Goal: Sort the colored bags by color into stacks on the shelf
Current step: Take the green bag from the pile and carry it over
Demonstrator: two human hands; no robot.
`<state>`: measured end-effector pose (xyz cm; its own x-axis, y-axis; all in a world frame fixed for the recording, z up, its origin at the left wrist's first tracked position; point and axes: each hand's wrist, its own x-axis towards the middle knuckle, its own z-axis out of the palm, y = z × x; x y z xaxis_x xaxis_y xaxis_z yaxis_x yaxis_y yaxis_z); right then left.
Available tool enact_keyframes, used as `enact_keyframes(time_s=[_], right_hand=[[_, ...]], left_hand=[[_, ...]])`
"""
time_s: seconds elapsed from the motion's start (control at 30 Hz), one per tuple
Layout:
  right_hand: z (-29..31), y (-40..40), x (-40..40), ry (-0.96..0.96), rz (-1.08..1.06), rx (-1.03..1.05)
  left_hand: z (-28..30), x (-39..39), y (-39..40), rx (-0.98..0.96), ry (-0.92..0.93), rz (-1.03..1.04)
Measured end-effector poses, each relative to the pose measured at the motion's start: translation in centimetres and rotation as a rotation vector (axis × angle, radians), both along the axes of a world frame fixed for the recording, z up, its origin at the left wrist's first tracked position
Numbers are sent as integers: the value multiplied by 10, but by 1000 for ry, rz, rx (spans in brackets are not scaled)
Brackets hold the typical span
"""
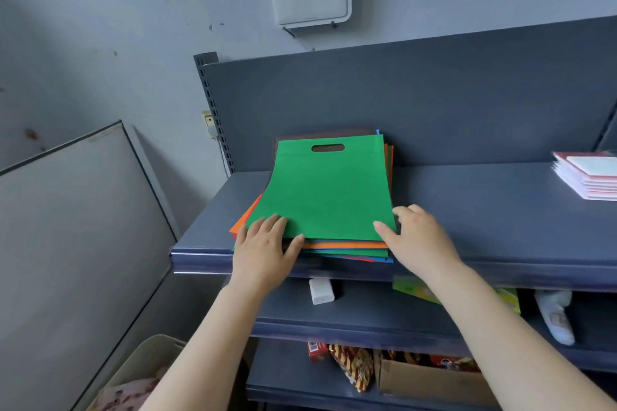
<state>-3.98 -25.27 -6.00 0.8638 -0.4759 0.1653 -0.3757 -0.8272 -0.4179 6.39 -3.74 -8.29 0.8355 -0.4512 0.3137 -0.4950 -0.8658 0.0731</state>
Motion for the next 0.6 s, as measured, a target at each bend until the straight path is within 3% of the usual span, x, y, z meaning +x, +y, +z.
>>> enact_keyframes(time_s=[0.27, 0.37, 0.6], right_hand=[[-6, -34, 26, -194, -152, 425], [-11, -44, 27, -226, -106, 427], [-19, -62, 22, -429, -178, 476]], left_hand=[[-5, 7, -25, -53, 49, -167], [0, 15, -31, -111, 77, -176], [15, 52, -21, -154, 216, 144]])
